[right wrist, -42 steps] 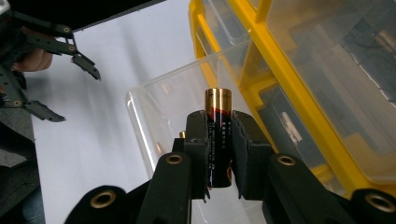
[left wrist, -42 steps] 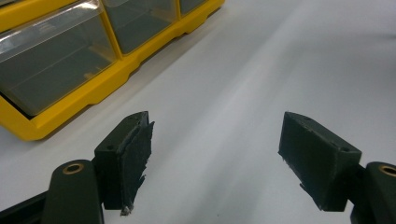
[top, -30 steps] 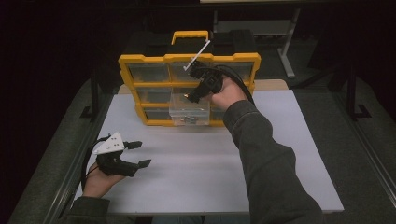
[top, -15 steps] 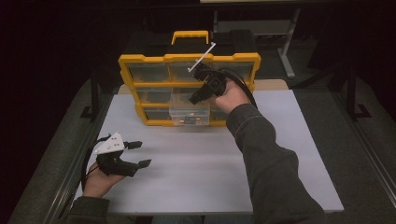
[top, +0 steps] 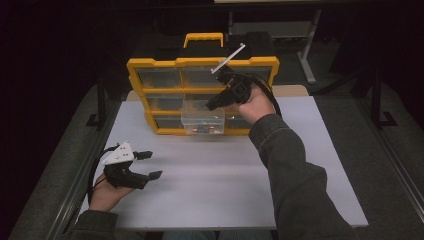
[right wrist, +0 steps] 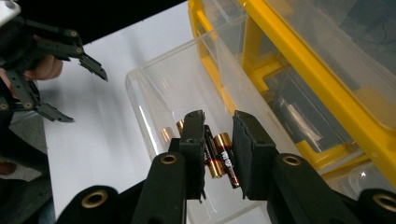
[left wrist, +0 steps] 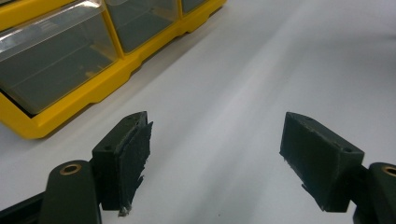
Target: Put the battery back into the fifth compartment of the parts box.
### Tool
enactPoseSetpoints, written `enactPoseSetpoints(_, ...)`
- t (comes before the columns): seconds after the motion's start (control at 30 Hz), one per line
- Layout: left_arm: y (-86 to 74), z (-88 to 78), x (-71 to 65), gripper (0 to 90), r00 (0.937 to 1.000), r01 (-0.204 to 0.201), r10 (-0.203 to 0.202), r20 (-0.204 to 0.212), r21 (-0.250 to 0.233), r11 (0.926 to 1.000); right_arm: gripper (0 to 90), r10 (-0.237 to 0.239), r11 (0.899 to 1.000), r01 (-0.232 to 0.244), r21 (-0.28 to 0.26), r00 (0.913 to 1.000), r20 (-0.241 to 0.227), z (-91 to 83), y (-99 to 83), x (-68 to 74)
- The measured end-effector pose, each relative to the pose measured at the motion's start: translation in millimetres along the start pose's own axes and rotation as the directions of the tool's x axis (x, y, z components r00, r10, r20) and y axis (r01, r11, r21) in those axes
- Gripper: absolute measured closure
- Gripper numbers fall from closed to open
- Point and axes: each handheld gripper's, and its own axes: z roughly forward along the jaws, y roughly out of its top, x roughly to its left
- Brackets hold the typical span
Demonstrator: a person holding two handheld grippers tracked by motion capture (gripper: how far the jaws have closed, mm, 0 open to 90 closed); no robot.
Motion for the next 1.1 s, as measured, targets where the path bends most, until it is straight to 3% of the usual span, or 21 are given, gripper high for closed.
enactPoseSetpoints(0.6, -0.2, -0.7, 2.6, 22.7, 0.9999, 0.005, -0.005, -0.009, 0.001, 1.0, 82.2, 0.012, 0.999, -0.014, -0.029, 0.9992, -0.037, -11.3, -4.3, 8.1)
enactPoseSetpoints(1.1, -0.6, -2.1, 3.8, 22.6, 0.9999, 0.014, -0.014, -0.009, 0.0, 0.9999, 89.3, -0.023, 0.999, 0.022, -0.035, 0.9994, -0.026, -18.1, -6.1, 22.7)
